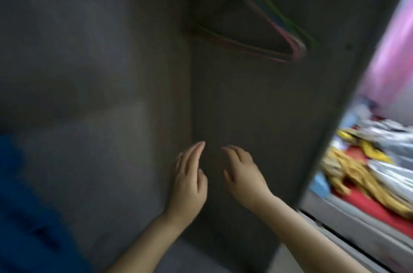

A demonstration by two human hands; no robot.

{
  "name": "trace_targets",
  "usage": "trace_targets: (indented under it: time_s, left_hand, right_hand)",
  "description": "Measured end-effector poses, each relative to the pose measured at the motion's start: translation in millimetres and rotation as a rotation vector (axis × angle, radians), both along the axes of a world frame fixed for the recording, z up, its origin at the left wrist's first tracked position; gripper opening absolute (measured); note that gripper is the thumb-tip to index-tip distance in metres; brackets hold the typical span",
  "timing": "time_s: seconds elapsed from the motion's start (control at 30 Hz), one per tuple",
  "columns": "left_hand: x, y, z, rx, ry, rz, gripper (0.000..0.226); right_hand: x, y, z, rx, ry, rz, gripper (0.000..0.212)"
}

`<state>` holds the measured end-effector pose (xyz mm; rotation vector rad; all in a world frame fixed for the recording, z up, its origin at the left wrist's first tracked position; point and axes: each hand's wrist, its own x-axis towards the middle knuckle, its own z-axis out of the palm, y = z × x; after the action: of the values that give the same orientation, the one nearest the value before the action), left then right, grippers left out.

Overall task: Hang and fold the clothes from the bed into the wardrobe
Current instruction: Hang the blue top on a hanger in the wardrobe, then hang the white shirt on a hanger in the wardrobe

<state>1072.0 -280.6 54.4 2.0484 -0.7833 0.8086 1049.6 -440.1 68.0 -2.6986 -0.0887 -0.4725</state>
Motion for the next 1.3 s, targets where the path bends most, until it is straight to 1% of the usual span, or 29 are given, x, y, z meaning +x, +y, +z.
trace_targets:
  time_s: [0.1,0.2,0.27,0.3,0.37,0.4,0.53,0.6,0.67,0.77,0.83,0.97,1.1,1.2,1.3]
  left_hand:
    - [-19,-66,-25,0.043,0.155,-0.225,0.05]
    - [-50,-121,-46,0.133,0.439,-0.432,0.047]
    - [-72,-147,-58,0.204,0.594,-0.522,0.047]
    - [-74,-149,-61,0.246,0.622,-0.544,0.046]
    - [-128,-189,-70,0.395,0.644,-0.692,0.046]
    - [-130,-188,-74,0.408,0.657,-0.697,0.046]
    - [-220,-225,-92,0.493,0.646,-0.862,0.047]
    - [-291,-239,-105,0.556,0.627,-0.946,0.047]
    - [-348,-246,-117,0.607,0.609,-1.054,0.047]
    - [-438,-257,-134,0.723,0.534,-1.226,0.049]
    - [-501,-263,-140,0.8,0.475,-1.337,0.05]
    - [-610,-268,-147,0.944,0.404,-1.519,0.051]
    - [-691,-265,-155,1.031,0.349,-1.682,0.048]
    - [-734,-270,-164,1.105,0.279,-1.742,0.051]
    - [-770,-286,-178,1.146,0.255,-1.775,0.05]
  right_hand:
    - [-59,-57,-29,-0.055,0.093,-0.233,0.055]
    - [-129,-101,-55,-0.031,0.113,-0.475,0.051]
    - [-175,-118,-68,-0.005,0.159,-0.6,0.05]
    - [-181,-121,-73,-0.012,0.167,-0.625,0.05]
    - [-260,-137,-89,0.044,0.207,-0.809,0.05]
    - [-264,-136,-95,0.056,0.194,-0.811,0.05]
    - [-375,-132,-121,0.105,0.272,-0.983,0.05]
    - [-455,-123,-137,0.134,0.319,-1.097,0.05]
    - [-515,-112,-148,0.18,0.363,-1.199,0.051]
    - [-613,-91,-156,0.204,0.434,-1.377,0.052]
    - [-679,-69,-159,0.256,0.458,-1.511,0.052]
    - [-780,-25,-160,0.337,0.485,-1.743,0.05]
    - [-843,4,-166,0.401,0.483,-1.886,0.05]
    - [-875,9,-172,0.462,0.459,-1.952,0.048]
    - [-906,0,-183,0.514,0.455,-1.995,0.047]
